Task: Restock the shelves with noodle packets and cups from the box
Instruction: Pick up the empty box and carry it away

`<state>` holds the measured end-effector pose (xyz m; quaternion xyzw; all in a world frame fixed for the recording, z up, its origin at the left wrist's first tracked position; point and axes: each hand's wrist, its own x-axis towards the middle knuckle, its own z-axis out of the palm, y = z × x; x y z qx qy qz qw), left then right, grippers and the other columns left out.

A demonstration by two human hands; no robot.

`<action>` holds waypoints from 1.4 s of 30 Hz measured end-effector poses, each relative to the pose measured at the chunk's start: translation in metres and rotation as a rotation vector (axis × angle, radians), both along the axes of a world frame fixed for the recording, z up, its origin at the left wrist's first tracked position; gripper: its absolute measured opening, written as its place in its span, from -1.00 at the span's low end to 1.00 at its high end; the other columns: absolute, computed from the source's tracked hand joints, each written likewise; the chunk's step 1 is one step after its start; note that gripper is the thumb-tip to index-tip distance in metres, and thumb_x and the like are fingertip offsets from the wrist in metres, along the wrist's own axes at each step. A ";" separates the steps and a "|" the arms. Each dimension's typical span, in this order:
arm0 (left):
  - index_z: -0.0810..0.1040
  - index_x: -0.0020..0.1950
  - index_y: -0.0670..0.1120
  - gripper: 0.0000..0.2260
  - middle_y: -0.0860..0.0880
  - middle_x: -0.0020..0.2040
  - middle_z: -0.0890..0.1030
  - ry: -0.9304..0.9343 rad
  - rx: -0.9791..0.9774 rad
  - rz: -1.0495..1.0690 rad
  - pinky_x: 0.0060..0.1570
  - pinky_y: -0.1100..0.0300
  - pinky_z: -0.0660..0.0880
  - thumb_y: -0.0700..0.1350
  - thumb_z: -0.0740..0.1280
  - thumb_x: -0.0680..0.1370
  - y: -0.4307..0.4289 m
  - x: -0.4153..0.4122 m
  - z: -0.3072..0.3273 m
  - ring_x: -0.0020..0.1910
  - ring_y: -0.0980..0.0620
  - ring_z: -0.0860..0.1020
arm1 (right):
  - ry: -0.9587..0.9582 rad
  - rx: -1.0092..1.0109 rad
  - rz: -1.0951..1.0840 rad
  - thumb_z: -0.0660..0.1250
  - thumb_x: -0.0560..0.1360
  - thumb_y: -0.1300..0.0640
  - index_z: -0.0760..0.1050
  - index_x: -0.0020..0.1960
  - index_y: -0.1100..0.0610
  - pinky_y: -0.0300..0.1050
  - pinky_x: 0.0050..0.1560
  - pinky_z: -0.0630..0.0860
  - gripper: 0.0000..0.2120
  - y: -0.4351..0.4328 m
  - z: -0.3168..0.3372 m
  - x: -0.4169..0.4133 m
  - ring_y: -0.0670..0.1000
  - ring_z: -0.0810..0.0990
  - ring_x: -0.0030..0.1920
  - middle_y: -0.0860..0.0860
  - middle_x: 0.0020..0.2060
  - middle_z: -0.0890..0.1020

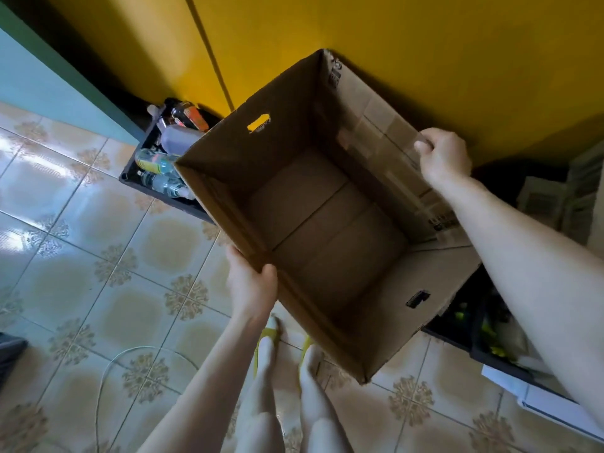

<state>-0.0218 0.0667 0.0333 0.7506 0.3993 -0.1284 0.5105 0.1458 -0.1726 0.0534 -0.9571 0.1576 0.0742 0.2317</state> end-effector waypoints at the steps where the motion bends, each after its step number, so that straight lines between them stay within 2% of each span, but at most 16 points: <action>1: 0.26 0.25 -0.04 -0.61 -0.10 -0.01 0.52 0.002 -0.013 0.016 -0.12 -0.17 0.58 -0.33 0.17 0.48 -0.005 -0.004 -0.003 -0.08 -0.20 0.57 | -0.002 0.001 0.003 0.12 0.61 0.13 0.40 0.32 0.15 0.07 0.27 0.37 -0.69 -0.002 -0.003 -0.001 0.17 0.43 0.30 0.12 0.28 0.49; 5: 0.25 0.27 -0.05 -0.62 -0.13 0.05 0.52 0.021 -0.063 0.035 -0.13 -0.14 0.59 -0.34 0.15 0.50 -0.020 -0.010 -0.010 -0.06 -0.19 0.58 | -0.016 -0.027 0.045 0.11 0.61 0.13 0.41 0.32 0.17 0.10 0.28 0.36 -0.69 -0.010 -0.004 0.000 0.19 0.43 0.30 0.14 0.27 0.50; 10: 0.25 0.29 -0.09 -0.62 -0.14 0.02 0.51 0.047 -0.092 0.090 -0.29 0.03 0.59 -0.34 0.14 0.50 -0.030 -0.011 -0.021 -0.16 -0.14 0.59 | 0.000 -0.031 0.099 0.11 0.62 0.12 0.42 0.30 0.17 0.11 0.25 0.38 -0.70 -0.011 -0.011 0.009 0.20 0.44 0.27 0.15 0.24 0.51; 16: 0.19 0.36 -0.09 -0.57 -0.12 0.05 0.50 0.070 -0.116 0.129 -0.16 -0.13 0.61 -0.33 0.12 0.52 -0.039 -0.005 -0.049 -0.10 -0.18 0.59 | -0.031 -0.037 0.107 0.12 0.61 0.13 0.44 0.28 0.17 0.09 0.20 0.41 -0.71 -0.007 -0.046 0.021 0.19 0.46 0.24 0.15 0.22 0.52; 19: 0.15 0.37 -0.05 -0.53 -0.17 0.20 0.46 0.051 -0.128 0.119 -0.07 -0.17 0.58 -0.27 0.13 0.48 -0.053 -0.006 -0.061 0.02 -0.24 0.57 | -0.081 -0.087 0.054 0.14 0.60 0.15 0.45 0.26 0.18 0.04 0.16 0.44 -0.72 -0.011 -0.070 0.026 0.18 0.49 0.21 0.16 0.21 0.52; 22: 0.13 0.36 0.09 -0.45 -0.23 0.33 0.37 0.012 -0.138 0.104 0.08 -0.21 0.50 -0.16 0.13 0.38 -0.069 -0.012 -0.072 0.18 -0.29 0.49 | -0.104 -0.117 0.005 0.15 0.60 0.16 0.47 0.24 0.19 0.04 0.16 0.45 -0.74 -0.021 -0.086 0.025 0.17 0.50 0.20 0.16 0.19 0.53; 26: 0.09 0.42 -0.02 -0.48 -0.22 0.28 0.42 -0.004 -0.125 0.092 -0.05 -0.19 0.56 -0.30 0.12 0.51 -0.079 -0.021 -0.081 0.00 -0.23 0.57 | -0.118 -0.142 0.013 0.14 0.60 0.16 0.49 0.19 0.20 0.05 0.12 0.45 -0.75 -0.029 -0.097 0.022 0.18 0.50 0.17 0.16 0.15 0.54; 30: 0.07 0.44 -0.09 -0.49 -0.25 0.29 0.41 0.020 -0.122 0.101 -0.07 -0.17 0.57 -0.30 0.12 0.52 -0.083 -0.019 -0.084 -0.07 -0.20 0.59 | -0.117 -0.157 0.034 0.12 0.61 0.19 0.48 0.20 0.22 0.08 0.16 0.45 -0.75 -0.028 -0.096 0.030 0.20 0.49 0.18 0.18 0.18 0.52; 32: 0.02 0.46 -0.07 -0.45 -0.24 0.31 0.40 0.060 -0.126 0.107 -0.02 -0.18 0.55 -0.25 0.13 0.51 -0.088 -0.020 -0.083 0.00 -0.23 0.58 | -0.111 -0.161 0.056 0.12 0.61 0.20 0.46 0.24 0.21 0.09 0.19 0.43 -0.74 -0.026 -0.096 0.034 0.21 0.48 0.20 0.19 0.20 0.51; 35: 0.04 0.44 0.09 -0.41 -0.24 0.37 0.34 0.101 -0.148 0.127 0.13 -0.19 0.48 -0.13 0.14 0.44 -0.094 -0.026 -0.088 0.22 -0.27 0.48 | -0.101 -0.177 0.102 0.12 0.61 0.21 0.44 0.27 0.20 0.09 0.20 0.42 -0.72 -0.020 -0.099 0.039 0.23 0.47 0.20 0.19 0.21 0.49; 37: 0.05 0.44 0.09 -0.43 -0.22 0.39 0.31 0.135 -0.169 0.149 0.16 -0.19 0.47 -0.17 0.15 0.47 -0.095 -0.025 -0.094 0.25 -0.26 0.45 | -0.086 -0.178 0.125 0.10 0.61 0.22 0.44 0.28 0.20 0.07 0.19 0.40 -0.72 -0.016 -0.102 0.042 0.24 0.45 0.20 0.20 0.22 0.47; 39: 0.07 0.42 0.11 -0.43 -0.20 0.40 0.31 0.150 -0.180 0.167 0.18 -0.19 0.45 -0.12 0.16 0.44 -0.096 -0.022 -0.103 0.28 -0.26 0.43 | -0.089 -0.184 0.137 0.10 0.61 0.23 0.44 0.27 0.20 0.06 0.18 0.39 -0.72 -0.013 -0.108 0.045 0.24 0.46 0.19 0.19 0.22 0.47; 42: 0.05 0.43 0.10 -0.40 -0.18 0.40 0.33 0.152 -0.190 0.188 0.15 -0.16 0.48 -0.09 0.15 0.41 -0.097 -0.015 -0.116 0.22 -0.22 0.49 | -0.098 -0.198 0.133 0.10 0.61 0.21 0.44 0.27 0.20 0.07 0.21 0.39 -0.72 -0.010 -0.118 0.052 0.22 0.45 0.21 0.19 0.22 0.48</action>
